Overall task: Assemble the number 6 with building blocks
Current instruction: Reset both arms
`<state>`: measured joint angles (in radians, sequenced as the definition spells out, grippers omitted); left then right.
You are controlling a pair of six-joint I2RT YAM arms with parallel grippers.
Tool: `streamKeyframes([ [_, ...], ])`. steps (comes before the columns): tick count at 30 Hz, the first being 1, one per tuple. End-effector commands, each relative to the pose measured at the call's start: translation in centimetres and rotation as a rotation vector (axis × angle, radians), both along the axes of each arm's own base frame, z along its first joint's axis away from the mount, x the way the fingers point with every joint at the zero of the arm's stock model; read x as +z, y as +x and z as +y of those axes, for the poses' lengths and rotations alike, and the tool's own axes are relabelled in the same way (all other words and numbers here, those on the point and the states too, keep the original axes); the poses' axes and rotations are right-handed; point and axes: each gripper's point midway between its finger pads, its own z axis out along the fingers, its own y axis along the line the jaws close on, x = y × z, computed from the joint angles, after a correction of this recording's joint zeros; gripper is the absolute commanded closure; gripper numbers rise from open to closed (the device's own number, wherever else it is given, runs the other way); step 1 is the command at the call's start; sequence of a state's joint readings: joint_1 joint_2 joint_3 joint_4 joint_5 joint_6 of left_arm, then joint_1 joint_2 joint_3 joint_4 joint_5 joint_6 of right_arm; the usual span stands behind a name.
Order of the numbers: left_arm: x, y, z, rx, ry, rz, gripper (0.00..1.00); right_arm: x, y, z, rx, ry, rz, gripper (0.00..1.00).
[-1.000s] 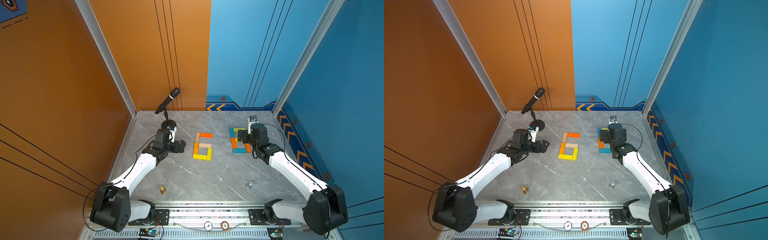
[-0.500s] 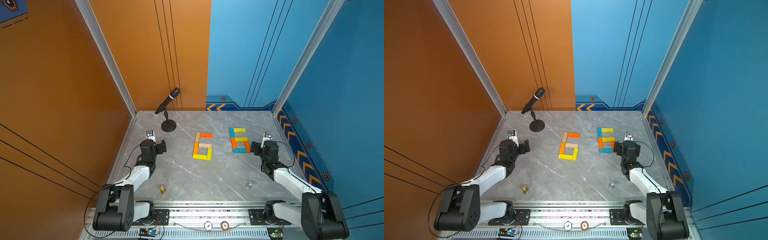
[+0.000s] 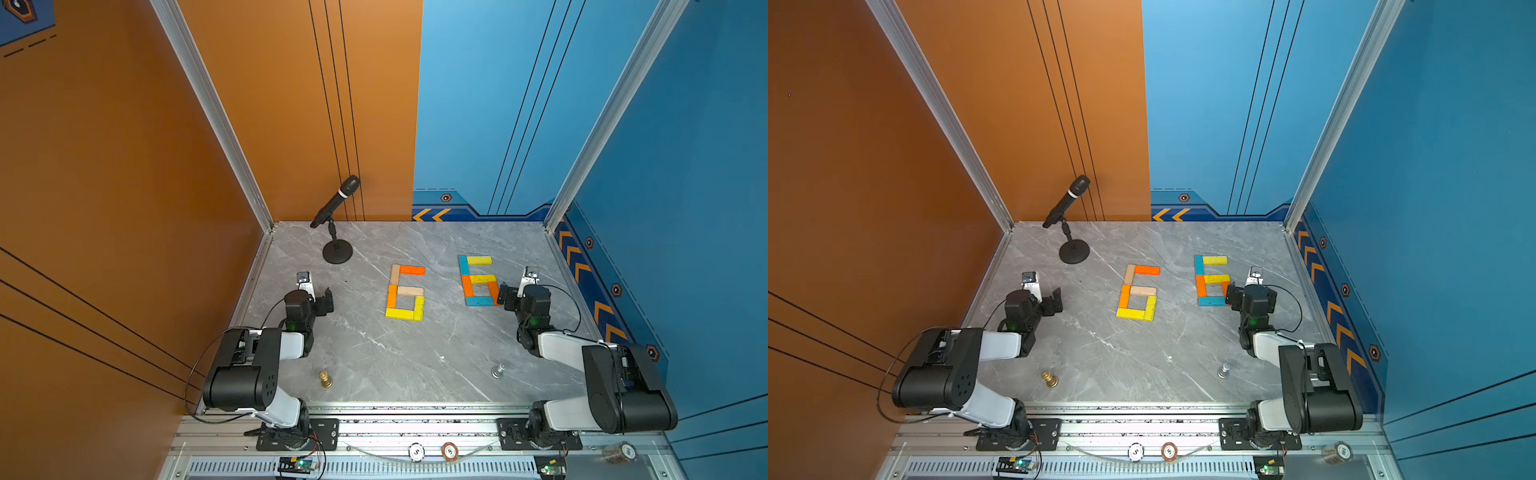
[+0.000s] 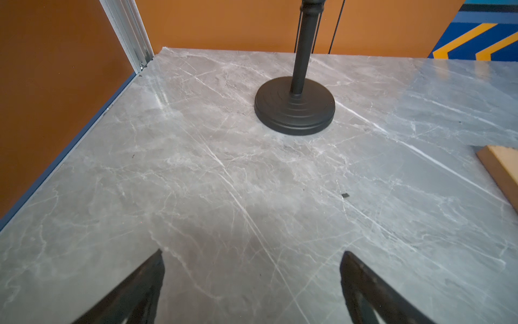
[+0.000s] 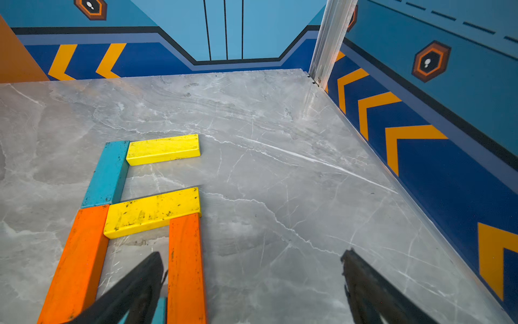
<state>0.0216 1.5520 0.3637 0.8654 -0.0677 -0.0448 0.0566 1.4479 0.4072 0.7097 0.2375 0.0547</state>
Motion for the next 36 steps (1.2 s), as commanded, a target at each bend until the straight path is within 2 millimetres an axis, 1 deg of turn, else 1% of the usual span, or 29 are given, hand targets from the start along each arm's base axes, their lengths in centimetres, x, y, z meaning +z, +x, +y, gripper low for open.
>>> streamKeyframes([
  [1, 1.7, 0.4, 0.3, 0.009, 0.007, -0.083, 0.02, 0.6, 0.2, 1.2, 0.033, -0.04, -0.059, 0.01],
  [2, 1.6, 0.4, 0.4, 0.02, 0.007, -0.08, 0.02, 0.7, -0.3, 0.9, 0.007, -0.04, -0.077, 0.01],
  [3, 1.6, 0.5, 0.4, 0.028, 0.021, -0.078, 0.02, 0.5, -0.6, 0.1, -0.027, -0.018, -0.094, 0.01],
  [4, 1.6, 0.6, 0.2, 0.038, 0.049, -0.07, 0.02, -0.2, -0.5, -0.6, -0.051, 0.0, -0.102, 0.01],
  [5, 1.6, 0.7, 0.1, 0.057, 0.083, -0.059, 0.02, -0.1, 0.0, -0.8, -0.066, -0.006, -0.119, 0.01],
  [6, 1.5, 0.7, 0.2, 0.07, 0.101, -0.052, 0.02, -0.6, 0.2, -0.4, -0.045, -0.008, -0.056, 0.01],
  [7, 1.5, 0.7, 0.1, 0.073, 0.102, -0.05, 0.02, -0.7, 0.3, -0.3, -0.023, 0.021, -0.039, 0.01],
  [8, 1.5, 0.7, 0.2, 0.073, 0.102, -0.051, 0.02, -0.4, 0.5, -0.5, -0.02, 0.029, -0.081, 0.01],
  [10, 1.5, 0.7, 0.2, 0.074, 0.103, -0.052, 0.02, -0.8, 0.3, -0.5, -0.02, 0.027, -0.039, 0.01],
  [12, 1.5, 0.6, 0.1, 0.078, 0.11, -0.051, 0.02, -0.6, 0.5, -0.4, -0.019, 0.024, -0.07, 0.01],
  [14, 1.7, 0.3, 0.4, 0.112, 0.128, -0.058, 0.02, -0.7, 0.4, -0.4, -0.021, 0.024, -0.047, 0.01],
  [16, 1.9, 0.2, 0.9, 0.153, 0.14, -0.072, 0.02, -0.6, 0.4, -0.5, -0.022, 0.022, -0.064, 0.01],
  [36, 1.8, 0.3, 1.0, 0.147, 0.13, -0.068, 0.02, -0.6, 0.3, -0.3, -0.022, 0.013, -0.054, 0.01],
])
